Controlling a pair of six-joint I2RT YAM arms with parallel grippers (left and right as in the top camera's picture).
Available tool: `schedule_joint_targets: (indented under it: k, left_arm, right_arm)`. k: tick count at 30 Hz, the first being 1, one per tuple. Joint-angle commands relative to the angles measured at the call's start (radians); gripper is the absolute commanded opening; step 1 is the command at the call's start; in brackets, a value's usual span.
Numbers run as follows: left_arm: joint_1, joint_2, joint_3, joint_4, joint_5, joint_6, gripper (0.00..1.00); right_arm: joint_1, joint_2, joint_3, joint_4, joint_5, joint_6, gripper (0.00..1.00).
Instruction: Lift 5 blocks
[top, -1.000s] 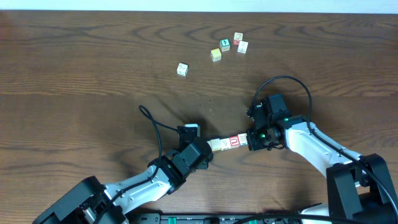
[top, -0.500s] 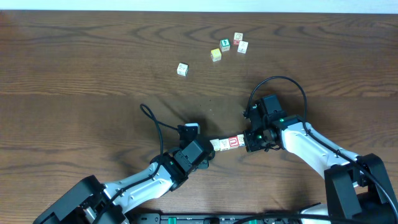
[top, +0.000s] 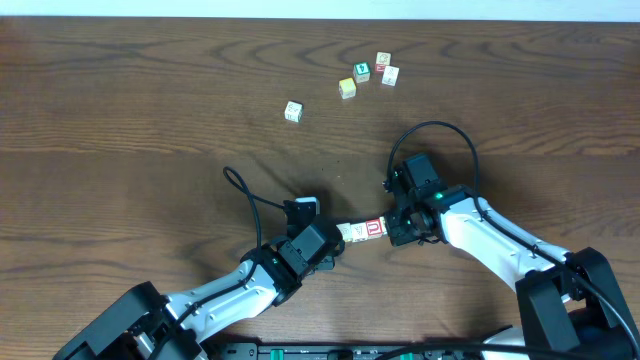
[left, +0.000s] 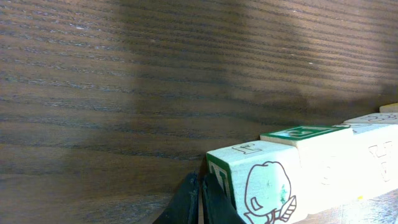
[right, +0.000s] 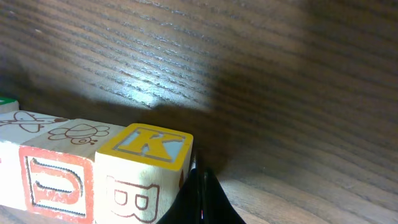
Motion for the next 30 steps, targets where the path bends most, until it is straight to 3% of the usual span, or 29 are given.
schedule_joint_targets:
  k: [1, 16, 30]
  left_arm:
    - [-0.004, 0.014, 0.030, 0.003, 0.056, 0.006, 0.07]
    - [-0.004, 0.013, 0.056, -0.008, 0.079, 0.018, 0.07]
    - [-0.004, 0.011, 0.102, -0.030, 0.128, 0.042, 0.07]
  right_arm:
    - [0.039, 0.006, 0.034, 0.005, -0.097, 0.032, 0.01]
    - [0.039, 0.006, 0.036, 0.032, -0.283, 0.038, 0.01]
    - [0.058, 0.006, 0.036, 0.020, -0.271, 0.047, 0.01]
